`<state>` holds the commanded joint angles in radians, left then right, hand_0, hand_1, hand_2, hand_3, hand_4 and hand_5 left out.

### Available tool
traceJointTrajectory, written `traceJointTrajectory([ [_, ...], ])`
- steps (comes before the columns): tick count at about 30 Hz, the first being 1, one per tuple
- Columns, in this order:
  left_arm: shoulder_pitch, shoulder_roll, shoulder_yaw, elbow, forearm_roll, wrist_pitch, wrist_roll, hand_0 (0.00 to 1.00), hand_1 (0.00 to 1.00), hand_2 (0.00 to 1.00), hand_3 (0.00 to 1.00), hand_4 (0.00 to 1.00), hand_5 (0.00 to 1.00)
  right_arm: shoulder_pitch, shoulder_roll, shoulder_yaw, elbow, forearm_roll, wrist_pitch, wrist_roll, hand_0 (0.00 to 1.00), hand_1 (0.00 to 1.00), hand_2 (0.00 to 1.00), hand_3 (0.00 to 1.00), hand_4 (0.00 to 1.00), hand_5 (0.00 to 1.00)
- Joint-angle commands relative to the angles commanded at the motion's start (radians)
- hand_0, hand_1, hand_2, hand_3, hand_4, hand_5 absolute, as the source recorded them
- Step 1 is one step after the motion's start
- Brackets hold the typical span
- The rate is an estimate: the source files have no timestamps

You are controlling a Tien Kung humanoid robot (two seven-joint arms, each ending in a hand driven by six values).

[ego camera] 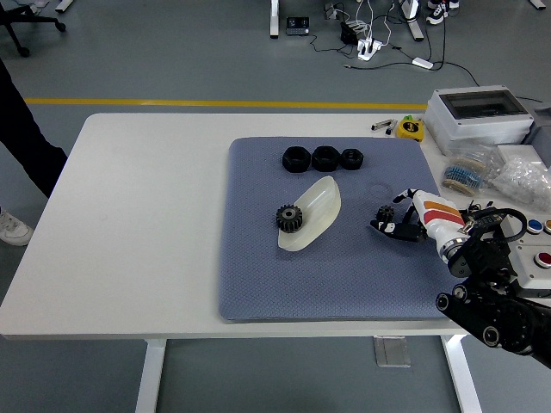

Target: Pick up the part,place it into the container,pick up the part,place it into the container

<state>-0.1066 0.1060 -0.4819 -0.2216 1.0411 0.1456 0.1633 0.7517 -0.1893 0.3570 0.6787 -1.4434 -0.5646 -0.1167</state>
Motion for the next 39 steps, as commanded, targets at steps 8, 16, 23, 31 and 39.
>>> traceJointTrajectory([
  [8, -0.002, 0.0, -0.002, 0.0, 0.003, 0.0, 0.0, 0.688, 0.701, 0.736, 0.639, 0.661, 0.655, 0.003, 0.011, -0.03, -0.025, -0.017, -0.046, 0.008, 0.072, 0.16, 0.344, 0.562, 0.902, 0.643],
  [16, -0.005, -0.002, -0.001, 0.0, 0.001, 0.001, 0.001, 0.687, 0.701, 0.736, 0.64, 0.661, 0.655, 0.0, 0.02, -0.065, -0.049, -0.046, -0.079, 0.005, 0.015, 0.1, 0.215, 0.377, 0.677, 0.437],
  [23, -0.006, -0.002, 0.001, 0.0, -0.001, 0.001, 0.0, 0.687, 0.701, 0.736, 0.641, 0.661, 0.654, -0.003, 0.02, -0.071, -0.047, -0.068, -0.07, -0.006, 0.002, 0.048, 0.154, 0.259, 0.648, 0.455],
  [31, -0.004, -0.001, 0.001, 0.0, -0.001, 0.0, 0.0, 0.688, 0.701, 0.736, 0.64, 0.661, 0.655, -0.002, 0.015, -0.057, -0.037, -0.083, -0.076, -0.01, 0.002, 0.029, 0.127, 0.246, 0.645, 0.465],
  [39, -0.003, 0.0, 0.0, 0.0, 0.001, -0.002, -0.001, 0.688, 0.7, 0.736, 0.639, 0.66, 0.655, 0.002, -0.005, -0.009, -0.013, -0.108, -0.081, -0.012, 0.002, 0.024, 0.119, 0.244, 0.653, 0.466],
])
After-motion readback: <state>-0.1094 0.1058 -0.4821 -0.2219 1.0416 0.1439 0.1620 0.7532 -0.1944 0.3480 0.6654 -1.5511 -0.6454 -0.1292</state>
